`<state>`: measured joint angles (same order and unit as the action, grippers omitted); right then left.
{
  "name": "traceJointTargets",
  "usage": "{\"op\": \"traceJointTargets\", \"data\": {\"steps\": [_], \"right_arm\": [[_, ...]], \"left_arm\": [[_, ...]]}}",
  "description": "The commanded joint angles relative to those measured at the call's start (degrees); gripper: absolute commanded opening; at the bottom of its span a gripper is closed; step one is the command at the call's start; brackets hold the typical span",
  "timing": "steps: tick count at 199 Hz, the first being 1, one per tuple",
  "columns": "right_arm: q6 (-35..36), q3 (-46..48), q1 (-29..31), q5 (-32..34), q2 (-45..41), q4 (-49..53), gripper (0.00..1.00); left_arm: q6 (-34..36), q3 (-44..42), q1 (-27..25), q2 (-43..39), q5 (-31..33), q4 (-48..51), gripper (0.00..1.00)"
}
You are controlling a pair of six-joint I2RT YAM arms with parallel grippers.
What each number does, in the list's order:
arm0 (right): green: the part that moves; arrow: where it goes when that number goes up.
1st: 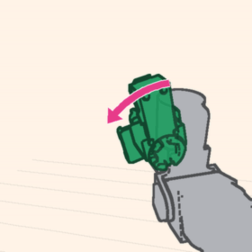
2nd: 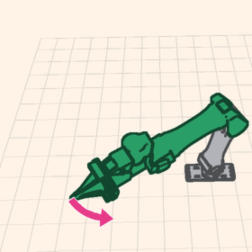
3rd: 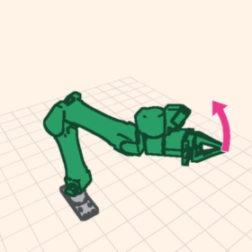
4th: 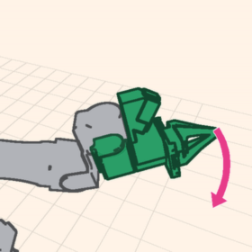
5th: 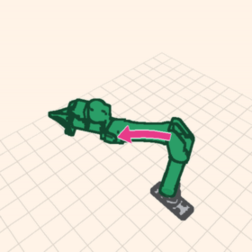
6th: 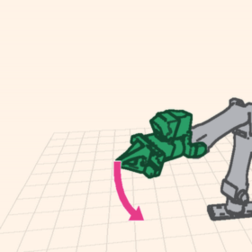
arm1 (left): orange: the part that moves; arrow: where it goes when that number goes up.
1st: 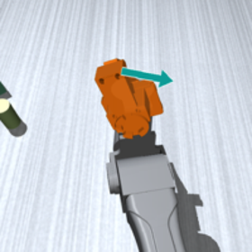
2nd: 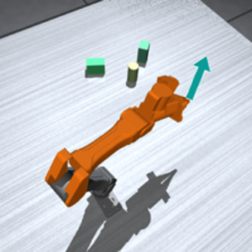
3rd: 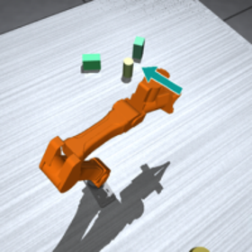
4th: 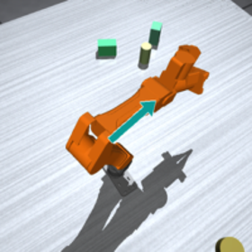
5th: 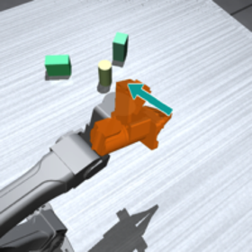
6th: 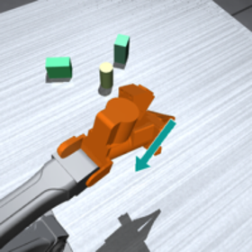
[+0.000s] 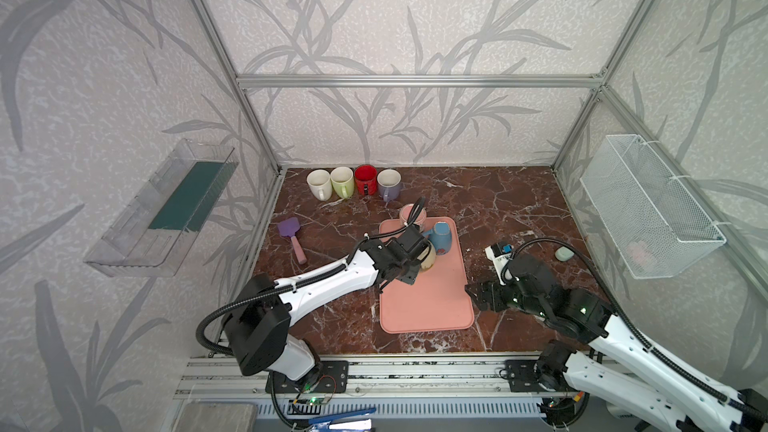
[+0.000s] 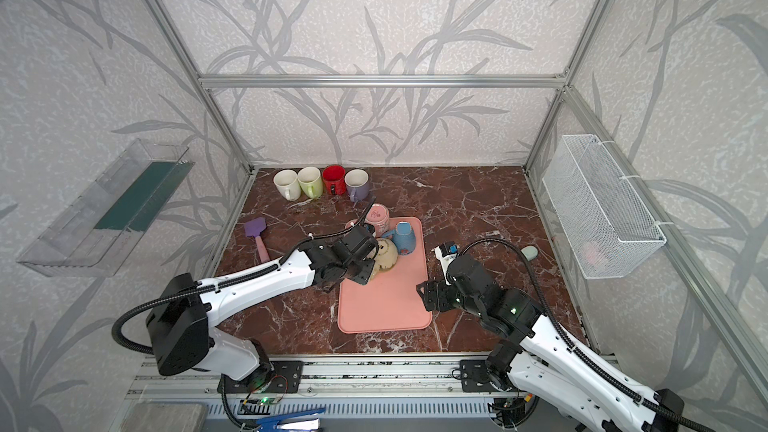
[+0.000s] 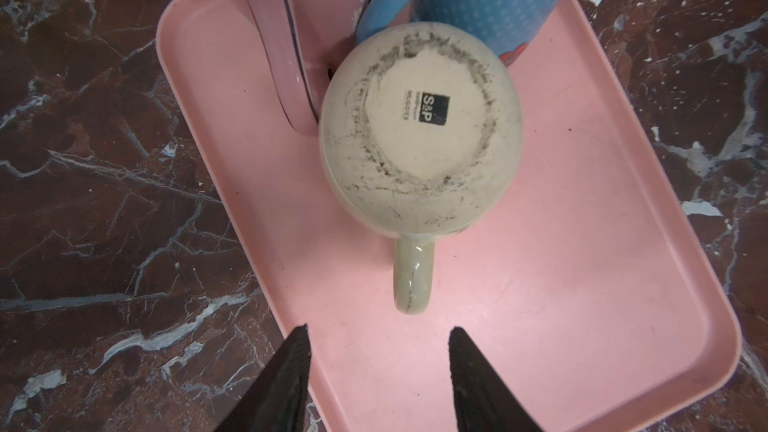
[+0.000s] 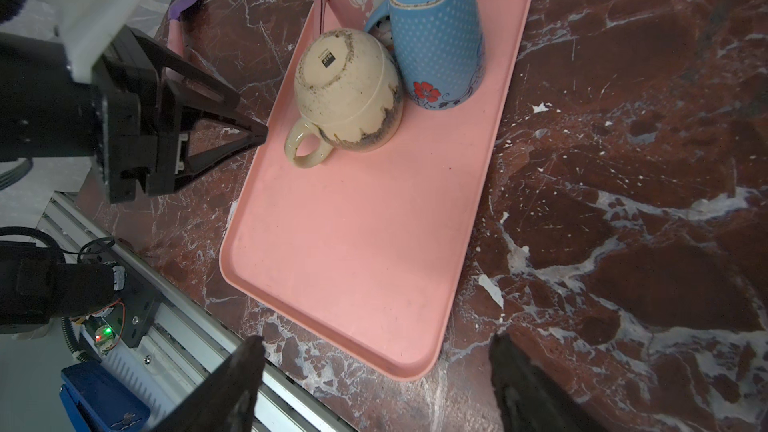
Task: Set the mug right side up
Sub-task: 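Swing the left gripper over the cream mug on the tray, then withdraw the left gripper while the right gripper moves over the pink mug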
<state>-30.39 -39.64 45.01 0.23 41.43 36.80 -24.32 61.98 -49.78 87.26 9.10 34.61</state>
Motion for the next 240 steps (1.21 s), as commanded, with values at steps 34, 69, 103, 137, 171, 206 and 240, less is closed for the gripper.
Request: {"op": "traceJointTargets", "data": {"steps": [34,69,103,137,171,206,240], "right_arm": [[0.77,-0.91,0.34,2.7,2.37,1.2,0.84],[5.2,-6.03,-0.7,4.16,8.71,0.56,0.85],[7.18,-8.43,-5.24,-0.26,11.69,-0.75,0.85],[8.48,-8.79,-8.94,-2.87,12.88,-1.06,0.85],[9.18,-9.16,-10.79,-2.92,13.74,-0.86,0.85],[9.25,-10.95,-10.39,-0.66,16.17,0.54,0.82],[8.71,-14.15,-6.31,4.51,19.99,2.16,0.81]], "left_arm": [[-1.75,0.12,-0.14,3.36,-1.59,-3.91,0.52],[-3.82,-0.85,-0.14,5.63,-5.93,-8.99,0.51],[-5.66,-0.34,-0.32,8.83,-8.31,-12.74,0.5],[-6.86,1.07,-2.09,11.19,-9.26,-14.6,0.48],[-8.02,2.23,-4.29,11.49,-9.66,-15.88,0.48],[-7.94,1.09,-5.06,5.63,-7.96,-14.56,0.51],[-7.23,-3.05,-5.06,-5.7,-3.95,-12.48,0.76]]}}
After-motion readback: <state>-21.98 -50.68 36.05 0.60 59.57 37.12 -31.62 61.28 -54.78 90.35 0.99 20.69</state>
